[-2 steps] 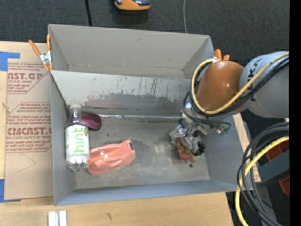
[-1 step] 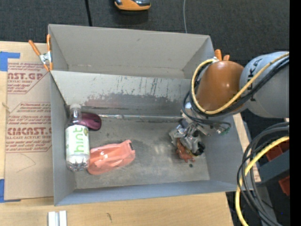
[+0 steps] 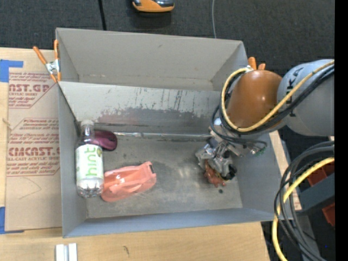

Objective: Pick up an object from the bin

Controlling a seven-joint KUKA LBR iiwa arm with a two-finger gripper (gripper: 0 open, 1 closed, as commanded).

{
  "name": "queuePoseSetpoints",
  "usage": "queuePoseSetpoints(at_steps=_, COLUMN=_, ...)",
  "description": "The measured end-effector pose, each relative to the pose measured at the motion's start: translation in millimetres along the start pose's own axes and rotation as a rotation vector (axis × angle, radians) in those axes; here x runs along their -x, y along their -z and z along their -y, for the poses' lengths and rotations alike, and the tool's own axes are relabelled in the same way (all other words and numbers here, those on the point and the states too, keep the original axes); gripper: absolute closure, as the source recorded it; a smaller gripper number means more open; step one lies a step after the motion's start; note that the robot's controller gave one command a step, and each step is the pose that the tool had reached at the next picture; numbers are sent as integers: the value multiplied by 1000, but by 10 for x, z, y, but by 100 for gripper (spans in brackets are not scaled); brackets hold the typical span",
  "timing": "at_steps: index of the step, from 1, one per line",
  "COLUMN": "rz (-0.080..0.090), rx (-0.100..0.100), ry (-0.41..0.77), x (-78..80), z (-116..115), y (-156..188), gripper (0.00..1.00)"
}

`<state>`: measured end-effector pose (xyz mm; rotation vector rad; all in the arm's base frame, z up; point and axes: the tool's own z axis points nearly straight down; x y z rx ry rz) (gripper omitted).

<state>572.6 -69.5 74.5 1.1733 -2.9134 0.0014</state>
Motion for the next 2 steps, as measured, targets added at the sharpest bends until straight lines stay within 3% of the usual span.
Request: queuePoseSetpoints(at_steps=2, rz=-1, rx=5, ry=0, x=1, z=-20, y=74, gripper=100)
